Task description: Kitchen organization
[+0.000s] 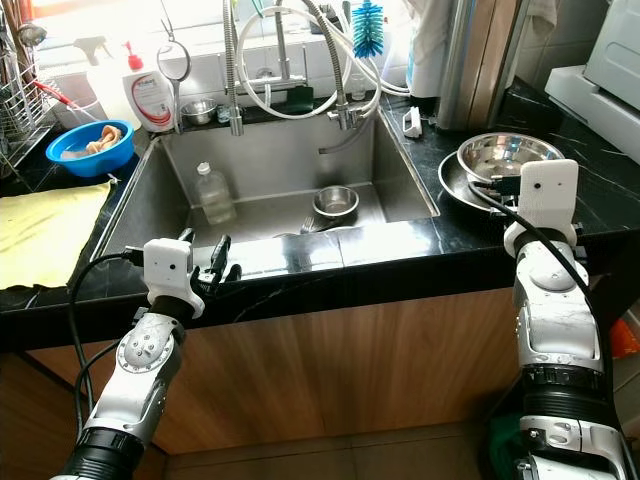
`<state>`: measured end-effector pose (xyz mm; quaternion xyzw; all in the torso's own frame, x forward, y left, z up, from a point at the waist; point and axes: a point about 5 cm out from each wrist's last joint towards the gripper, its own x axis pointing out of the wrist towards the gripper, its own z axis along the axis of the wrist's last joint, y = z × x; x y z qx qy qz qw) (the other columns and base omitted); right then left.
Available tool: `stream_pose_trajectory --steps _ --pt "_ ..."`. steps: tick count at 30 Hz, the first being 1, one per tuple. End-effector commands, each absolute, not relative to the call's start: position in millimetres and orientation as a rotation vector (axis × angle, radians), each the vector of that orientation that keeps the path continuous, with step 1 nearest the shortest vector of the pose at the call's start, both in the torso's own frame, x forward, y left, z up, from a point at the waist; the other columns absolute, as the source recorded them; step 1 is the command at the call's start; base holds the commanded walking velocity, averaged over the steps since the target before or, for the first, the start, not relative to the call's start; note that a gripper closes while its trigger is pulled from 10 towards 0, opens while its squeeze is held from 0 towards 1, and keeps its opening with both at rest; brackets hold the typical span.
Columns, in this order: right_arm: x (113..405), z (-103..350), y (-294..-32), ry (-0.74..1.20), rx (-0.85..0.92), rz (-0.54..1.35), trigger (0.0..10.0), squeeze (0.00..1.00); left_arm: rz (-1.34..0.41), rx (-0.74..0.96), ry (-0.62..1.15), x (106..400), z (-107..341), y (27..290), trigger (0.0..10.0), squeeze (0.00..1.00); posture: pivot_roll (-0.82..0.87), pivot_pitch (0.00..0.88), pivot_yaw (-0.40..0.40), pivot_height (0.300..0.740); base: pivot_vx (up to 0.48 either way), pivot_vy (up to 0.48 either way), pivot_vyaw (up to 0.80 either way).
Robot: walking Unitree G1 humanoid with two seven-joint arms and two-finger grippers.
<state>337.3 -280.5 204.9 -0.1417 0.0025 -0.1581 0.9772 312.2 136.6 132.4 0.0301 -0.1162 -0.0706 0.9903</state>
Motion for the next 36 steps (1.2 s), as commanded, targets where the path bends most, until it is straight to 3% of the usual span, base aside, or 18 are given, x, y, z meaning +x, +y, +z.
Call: stream_pose_trajectory --steps 1,2,6,7,8,26,31,32,36 --pt "341 207 -277 0.001 -0.277 -0.306 2.5 0.0 -0.136 0.077 -0.235 314 135 139 10.0 0.0 -0.15 0.0 0.121 0.74 0.0 0.0 0.0" --pt "341 207 -277 0.002 -0.277 -0.306 4.0 0.0 -0.137 0.077 -0.235 313 135 139 10.0 0.0 -0.15 0.0 0.121 0.74 0.0 0.0 0.0" --pt "341 207 -276 0.002 -0.271 -0.303 4.9 0.0 -0.136 0.078 -0.235 314 135 139 10.0 0.0 -0.15 0.0 0.121 0.74 0.0 0.0 0.0" --pt "342 207 -276 0.0 -0.265 -0.303 4.0 0.0 -0.136 0.078 -0.235 314 135 139 10.0 0.0 -0.15 0.0 0.121 0.74 0.0 0.0 0.0" --pt "342 208 -276 -0.006 -0.258 -0.302 0.0 0.0 -0.135 0.078 -0.236 314 135 139 10.0 0.0 -0.15 0.0 0.121 0.74 0.0 0.0 0.0" --pt "344 209 -274 -0.016 -0.235 -0.293 0.0 0.0 -0.133 0.08 -0.234 314 135 140 10.0 0.0 -0.15 0.0 0.122 0.74 0.0 0.0 0.0" --pt "346 229 -264 -0.123 -0.216 -0.28 0.0 0.0 -0.133 0.082 -0.232 314 134 140 10.0 0.0 -0.15 0.0 0.122 0.74 0.0 0.0 0.0" --pt "347 230 -262 -0.125 -0.219 -0.273 10.0 0.0 -0.133 0.082 -0.232 314 134 140 10.0 0.0 -0.15 0.0 0.121 0.74 0.0 0.0 0.0" --pt "348 235 -256 -0.162 -0.235 -0.254 10.0 0.0 -0.131 0.081 -0.234 314 134 139 10.0 0.0 -0.15 0.0 0.12 0.74 0.0 0.0 0.0"
